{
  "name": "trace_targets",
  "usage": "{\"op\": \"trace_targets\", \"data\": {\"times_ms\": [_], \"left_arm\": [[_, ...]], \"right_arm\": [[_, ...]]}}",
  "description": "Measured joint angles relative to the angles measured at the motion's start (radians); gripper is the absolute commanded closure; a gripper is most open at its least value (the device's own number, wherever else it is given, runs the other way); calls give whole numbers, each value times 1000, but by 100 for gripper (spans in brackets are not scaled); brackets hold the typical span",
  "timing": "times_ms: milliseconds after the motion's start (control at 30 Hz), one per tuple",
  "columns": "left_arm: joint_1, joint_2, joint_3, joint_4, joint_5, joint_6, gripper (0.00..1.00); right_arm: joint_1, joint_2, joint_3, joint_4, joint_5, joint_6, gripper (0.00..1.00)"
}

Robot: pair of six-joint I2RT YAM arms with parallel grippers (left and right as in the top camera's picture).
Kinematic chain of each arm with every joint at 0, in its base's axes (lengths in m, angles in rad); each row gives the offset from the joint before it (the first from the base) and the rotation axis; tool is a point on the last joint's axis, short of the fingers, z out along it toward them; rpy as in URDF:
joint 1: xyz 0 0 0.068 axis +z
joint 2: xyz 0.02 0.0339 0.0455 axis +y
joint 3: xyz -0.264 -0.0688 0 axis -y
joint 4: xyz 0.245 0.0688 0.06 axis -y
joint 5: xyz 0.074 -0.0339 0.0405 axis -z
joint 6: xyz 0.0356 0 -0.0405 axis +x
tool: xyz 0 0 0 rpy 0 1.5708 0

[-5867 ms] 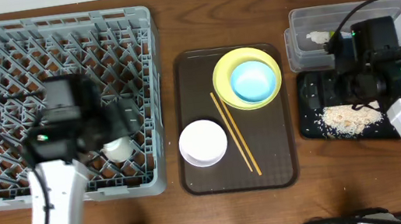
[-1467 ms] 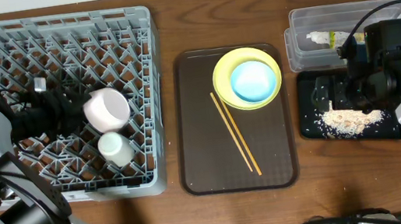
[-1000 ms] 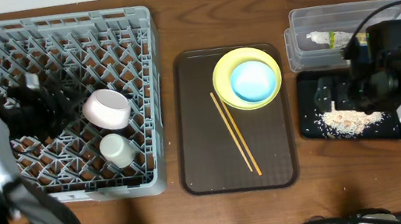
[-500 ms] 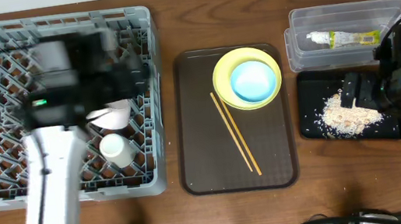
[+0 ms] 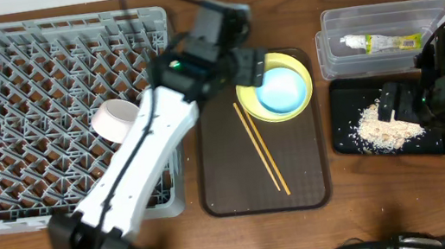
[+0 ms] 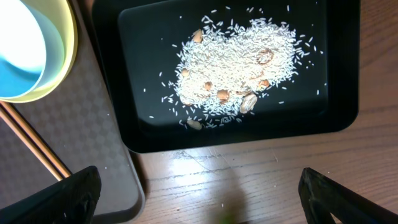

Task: Sort waste into correct bins and load items into the dishwasher
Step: 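Reach the left gripper to the light-blue bowl on the yellow plate, grasp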

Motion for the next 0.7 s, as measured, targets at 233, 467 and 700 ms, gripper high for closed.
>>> {"op": "trace_targets", "data": {"times_ms": [233,467,700], "left_arm": [[-114,146,8,37,-14,27,13],[-219,293,8,43,-14,103,13],[-255,378,8,58,-61,141,21]], "right_arm": [[0,0,0,0,0,0,1],[0,0,0,0,0,0,1],[0,0,0,-4,0,0,1]]}}
